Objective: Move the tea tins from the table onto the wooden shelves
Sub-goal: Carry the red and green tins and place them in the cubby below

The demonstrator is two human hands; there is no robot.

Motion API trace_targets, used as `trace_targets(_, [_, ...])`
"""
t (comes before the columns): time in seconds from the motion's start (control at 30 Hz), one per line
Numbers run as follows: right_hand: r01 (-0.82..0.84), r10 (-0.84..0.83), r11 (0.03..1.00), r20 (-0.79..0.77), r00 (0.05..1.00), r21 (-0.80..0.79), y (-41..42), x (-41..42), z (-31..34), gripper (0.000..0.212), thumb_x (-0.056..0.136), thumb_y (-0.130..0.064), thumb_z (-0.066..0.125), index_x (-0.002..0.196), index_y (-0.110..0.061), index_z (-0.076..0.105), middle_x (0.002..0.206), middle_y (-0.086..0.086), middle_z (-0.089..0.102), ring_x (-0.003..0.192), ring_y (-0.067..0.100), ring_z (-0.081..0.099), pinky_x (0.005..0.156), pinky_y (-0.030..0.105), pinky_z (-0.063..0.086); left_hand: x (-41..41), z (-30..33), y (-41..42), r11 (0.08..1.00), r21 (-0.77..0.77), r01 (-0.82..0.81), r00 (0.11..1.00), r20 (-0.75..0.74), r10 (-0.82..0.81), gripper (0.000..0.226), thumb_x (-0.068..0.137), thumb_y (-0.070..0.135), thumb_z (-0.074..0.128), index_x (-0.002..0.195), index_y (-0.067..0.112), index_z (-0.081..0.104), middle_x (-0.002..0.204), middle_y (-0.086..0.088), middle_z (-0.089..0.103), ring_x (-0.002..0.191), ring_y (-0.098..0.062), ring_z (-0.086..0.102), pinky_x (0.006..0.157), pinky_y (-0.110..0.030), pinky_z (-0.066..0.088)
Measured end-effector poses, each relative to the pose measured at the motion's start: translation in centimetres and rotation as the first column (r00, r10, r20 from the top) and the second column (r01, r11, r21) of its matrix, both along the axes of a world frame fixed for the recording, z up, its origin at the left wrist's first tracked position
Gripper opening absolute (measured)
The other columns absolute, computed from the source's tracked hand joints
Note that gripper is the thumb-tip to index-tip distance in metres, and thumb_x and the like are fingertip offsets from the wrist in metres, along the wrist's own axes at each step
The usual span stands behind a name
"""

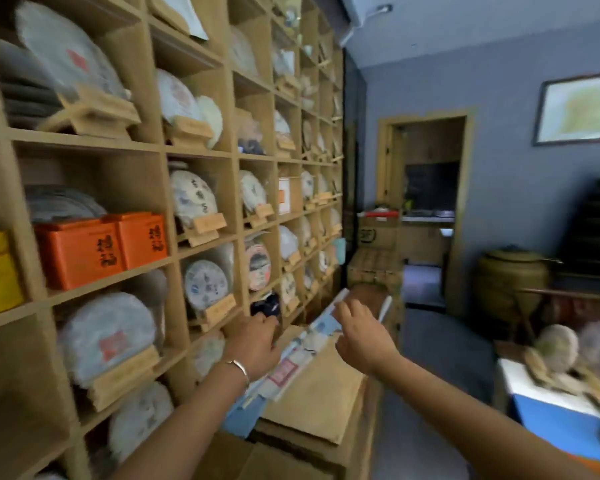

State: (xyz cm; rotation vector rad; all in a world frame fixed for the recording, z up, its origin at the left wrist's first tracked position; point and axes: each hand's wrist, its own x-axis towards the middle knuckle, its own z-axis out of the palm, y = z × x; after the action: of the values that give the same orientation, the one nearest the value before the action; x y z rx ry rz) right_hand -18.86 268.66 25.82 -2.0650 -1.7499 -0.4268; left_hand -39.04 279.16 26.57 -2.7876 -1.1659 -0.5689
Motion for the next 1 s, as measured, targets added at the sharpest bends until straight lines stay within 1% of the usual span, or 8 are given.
trace_targets(0.13, [0.263,-0.263,0.965,0.020,0.965,0.004,-8.9,7.7,0.0,0.047,0.086,-0.018,0.048,0.131,-0.010,0.039,0.120,0.011,0.045,0.106,0.034,0.048,0.074,0.042,0.046,10.4,-0.4,-4.4,0.975,0.015,0.222,0.974,0.029,-0.223,0.036,0.086,0.035,0.051,0.119,0.019,0.053,0.115,-0.004,0.055,0.111,-0.026,0.052,0.085,-0.037,0.047])
trace_targets(0.2, [0.373,-0.373,0.928,0.031,0.928,-0.014,-13.7,11.1,0.0,0.048,0.084,-0.020,0.055,0.129,-0.010,0.040,0.120,0.010,0.044,0.107,0.032,0.048,0.075,0.041,0.046,15.0,-0.8,-7.6,0.948,0.039,0.316,0.948,0.023,-0.317,0.043,0.086,0.035,0.050,0.126,0.020,0.051,0.120,-0.004,0.055,0.114,-0.026,0.052,0.090,-0.037,0.046])
trace_targets(0.27, [0.465,-0.463,0.885,0.045,0.885,-0.030,-18.5,14.2,-0.2,0.055,0.080,-0.022,0.063,0.128,-0.010,0.040,0.121,0.010,0.044,0.111,0.032,0.047,0.081,0.041,0.047,18.9,-1.4,-11.1,0.918,0.061,0.393,0.919,-0.009,-0.393,0.044,0.083,0.034,0.050,0.125,0.020,0.052,0.119,-0.005,0.057,0.113,-0.027,0.053,0.093,-0.036,0.044])
trace_targets(0.37, [0.575,-0.575,0.818,0.036,0.818,-0.001,-25.5,18.2,-1.1,0.046,0.083,-0.022,0.056,0.125,-0.009,0.042,0.120,0.011,0.046,0.114,0.032,0.046,0.083,0.038,0.043,23.7,-2.5,-16.1,0.868,0.080,0.489,0.871,-0.092,-0.482,0.044,0.082,0.034,0.050,0.124,0.020,0.052,0.117,-0.004,0.058,0.112,-0.027,0.053,0.094,-0.037,0.043])
trace_targets(0.57, [0.678,-0.679,0.734,-0.040,0.733,-0.041,-37.5,24.9,-4.0,0.031,0.079,-0.016,0.054,0.108,-0.012,0.047,0.107,0.010,0.050,0.096,0.027,0.051,0.070,0.030,0.039,33.0,-3.6,-24.4,0.791,0.081,0.606,0.792,-0.157,-0.591,0.043,0.086,0.036,0.050,0.125,0.018,0.049,0.121,-0.004,0.056,0.112,-0.026,0.052,0.095,-0.038,0.043])
trace_targets(0.73, [0.726,-0.730,0.683,-0.058,0.681,-0.082,-44.8,30.6,-5.5,0.038,0.081,-0.017,0.054,0.118,-0.011,0.047,0.115,0.010,0.052,0.106,0.026,0.050,0.084,0.030,0.043,40.7,-5.1,-30.5,0.774,0.048,0.632,0.772,-0.130,-0.622,0.043,0.085,0.040,0.053,0.123,0.021,0.051,0.116,-0.002,0.060,0.106,-0.022,0.056,0.091,-0.034,0.047])
trace_targets(0.87, [0.741,-0.749,0.661,-0.145,0.646,-0.116,-48.6,35.1,-6.8,0.049,0.085,-0.024,0.061,0.129,-0.014,0.042,0.125,0.007,0.051,0.110,0.018,0.051,0.088,0.027,0.049,45.5,-6.9,-33.8,0.770,-0.020,0.638,0.765,-0.096,-0.637,0.042,0.084,0.042,0.054,0.122,0.025,0.051,0.112,0.002,0.061,0.100,-0.016,0.055,0.088,-0.029,0.048])
trace_targets(1.0, [0.737,-0.751,0.659,-0.163,0.639,-0.147,-51.0,39.3,-8.6,0.053,0.087,-0.028,0.060,0.134,-0.016,0.039,0.130,0.006,0.049,0.115,0.016,0.050,0.089,0.024,0.046,49.3,-8.4,-36.1,0.767,-0.074,0.638,0.758,-0.114,-0.642,0.044,0.084,0.040,0.053,0.125,0.024,0.050,0.119,0.001,0.059,0.106,-0.019,0.055,0.091,-0.032,0.048])
